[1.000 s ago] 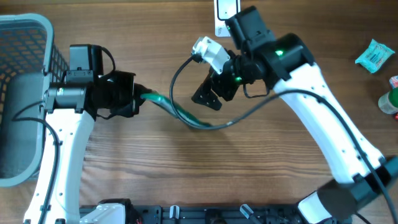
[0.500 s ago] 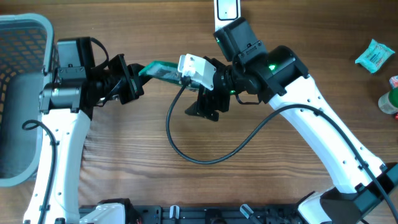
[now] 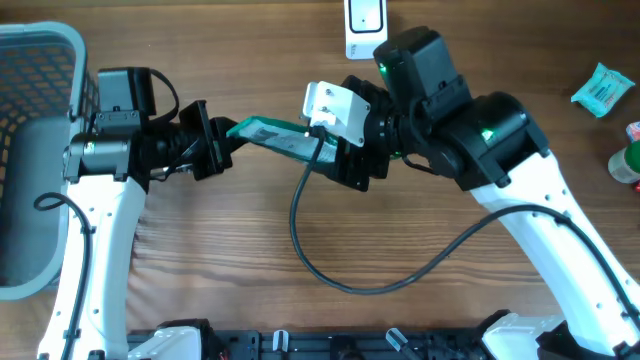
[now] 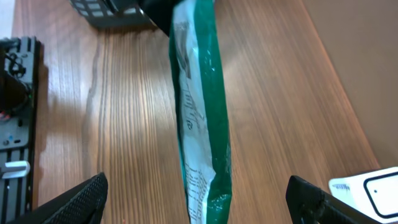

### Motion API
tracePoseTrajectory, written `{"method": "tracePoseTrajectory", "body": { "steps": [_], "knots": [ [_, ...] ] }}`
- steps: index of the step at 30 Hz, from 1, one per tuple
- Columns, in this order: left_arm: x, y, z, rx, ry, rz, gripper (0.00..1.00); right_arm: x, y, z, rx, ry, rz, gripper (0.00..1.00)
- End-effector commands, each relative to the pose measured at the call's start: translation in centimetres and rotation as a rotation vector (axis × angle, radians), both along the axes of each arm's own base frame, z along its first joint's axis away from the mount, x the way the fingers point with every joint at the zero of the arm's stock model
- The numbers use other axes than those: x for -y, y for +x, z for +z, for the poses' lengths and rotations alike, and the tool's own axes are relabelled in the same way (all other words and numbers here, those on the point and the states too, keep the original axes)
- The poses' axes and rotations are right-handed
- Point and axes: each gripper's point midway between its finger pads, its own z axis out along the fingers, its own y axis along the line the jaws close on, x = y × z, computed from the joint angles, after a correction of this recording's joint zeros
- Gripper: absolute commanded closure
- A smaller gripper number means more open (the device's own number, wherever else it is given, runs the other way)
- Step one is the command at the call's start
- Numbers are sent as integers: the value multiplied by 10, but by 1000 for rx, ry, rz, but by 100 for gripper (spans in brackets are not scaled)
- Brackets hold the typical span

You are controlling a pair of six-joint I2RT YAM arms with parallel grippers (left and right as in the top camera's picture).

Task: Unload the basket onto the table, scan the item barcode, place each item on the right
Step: 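Stretch the gloves pack between both grippers toward the scanner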

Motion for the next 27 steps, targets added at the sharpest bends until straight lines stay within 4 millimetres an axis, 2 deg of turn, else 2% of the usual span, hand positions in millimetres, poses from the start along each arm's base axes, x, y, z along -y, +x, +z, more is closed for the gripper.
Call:
{"method": "tracePoseTrajectory", "body": {
  "steps": [1, 3, 8, 10, 11, 12, 15, 18, 20, 26, 27],
  "knots": [
    [6, -5, 7, 37, -30, -58, 96, -4, 15, -31, -47, -67, -2, 11],
    [7, -6, 9, 41, -44, -68, 96, -6, 14, -47, -102, -93, 4, 17],
    [9, -7, 12, 44, -59, -79, 96, -11, 15, -75, -193, -128, 19, 22],
    [9, -7, 12, 45, -60, -76, 96, -13, 8, -76, -227, -118, 37, 31],
    [6, -6, 12, 45, -60, -70, 96, -12, 6, -77, -236, -123, 37, 42],
    [4, -5, 12, 45, -60, -62, 96, -11, 5, -78, -245, -126, 32, 48],
    [-4, -3, 12, 46, -59, -37, 96, -9, 0, -79, -284, -126, 20, 48],
    [-7, -1, 12, 46, -59, -27, 96, -10, -7, -79, -316, -120, 34, 43],
    [-7, -1, 12, 46, -59, -27, 96, -12, -8, -77, -315, -107, 45, 43],
    [-3, -3, 16, 48, -86, -43, 96, -16, -2, -75, -290, -90, 46, 46],
    [-3, -4, 16, 49, -91, -45, 96, -16, -1, -74, -284, -86, 46, 51]
  ]
}}
